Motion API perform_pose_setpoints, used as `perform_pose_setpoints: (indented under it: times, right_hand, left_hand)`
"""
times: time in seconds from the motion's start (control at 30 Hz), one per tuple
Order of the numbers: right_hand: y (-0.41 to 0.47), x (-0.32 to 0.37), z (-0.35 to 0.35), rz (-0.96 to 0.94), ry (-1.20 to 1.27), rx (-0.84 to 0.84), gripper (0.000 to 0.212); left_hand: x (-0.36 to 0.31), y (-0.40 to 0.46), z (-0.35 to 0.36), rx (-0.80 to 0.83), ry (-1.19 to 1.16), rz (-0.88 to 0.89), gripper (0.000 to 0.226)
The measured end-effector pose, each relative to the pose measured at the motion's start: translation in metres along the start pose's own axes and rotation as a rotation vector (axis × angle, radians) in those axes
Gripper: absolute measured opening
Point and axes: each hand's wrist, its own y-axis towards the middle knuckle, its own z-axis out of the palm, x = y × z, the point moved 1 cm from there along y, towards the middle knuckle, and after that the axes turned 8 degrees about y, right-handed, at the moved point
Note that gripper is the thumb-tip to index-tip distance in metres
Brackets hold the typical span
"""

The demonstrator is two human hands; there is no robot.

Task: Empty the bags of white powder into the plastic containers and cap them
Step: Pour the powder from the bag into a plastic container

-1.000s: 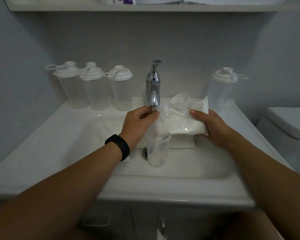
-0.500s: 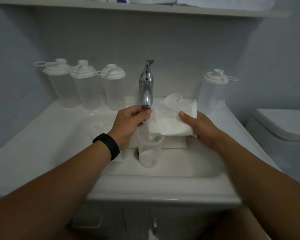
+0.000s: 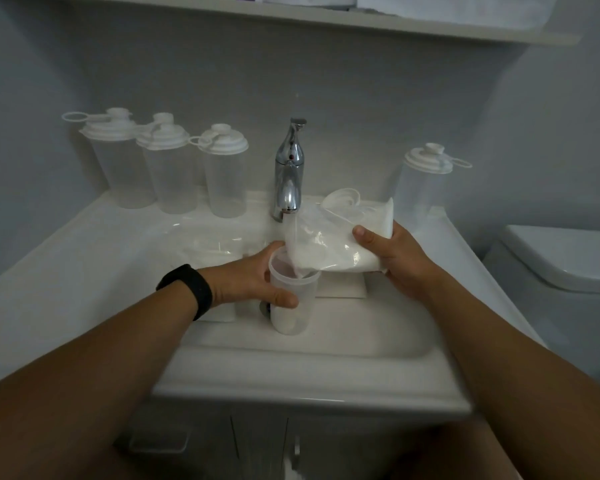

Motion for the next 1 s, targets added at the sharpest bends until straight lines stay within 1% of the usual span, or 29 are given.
perform_pose_setpoints:
  times: [0.07,0.17,0.27,0.37,0.43,0.53,0.87,1.0]
  right_hand:
    - [0.0,0.0,0.0,-0.002,0.002,0.004,0.054]
    - [-0.001,0.001,-0.001,-0.009,0.001,0.014,0.053]
    - [-0.001,0.004,-0.001,-0.025,-0.004,0.011,0.053]
    - [-0.002,0.005,-0.002,-0.054,-0.027,-0.005,0.056]
    - [-0.002,0.006,-0.001,-0.062,-0.044,-0.008,0.053]
    - [-0.002,0.006,0.0,-0.065,-0.047,0.0,0.049]
    - [-0.003,0.01,0.001,-0.073,-0.058,0.007,0.049]
    - [-0.003,0.011,0.002,-0.084,-0.071,-0.001,0.052]
  left_hand:
    - [0.002,0.001,0.004,0.026,0.046,-0.038,0.082]
    - [0.002,0.003,0.006,-0.021,0.076,-0.047,0.069]
    - [0.0,0.005,0.003,-0.046,0.113,-0.047,0.069]
    - [0.0,0.005,0.001,-0.029,0.138,-0.057,0.072]
    - [0.001,0.004,0.001,-0.023,0.16,-0.055,0.074]
    - [0.002,0.004,-0.001,-0.028,0.162,-0.061,0.072]
    - [0.001,0.005,-0.002,-0.032,0.169,-0.06,0.071]
    - [0.0,0.005,-0.002,-0.037,0.177,-0.063,0.07]
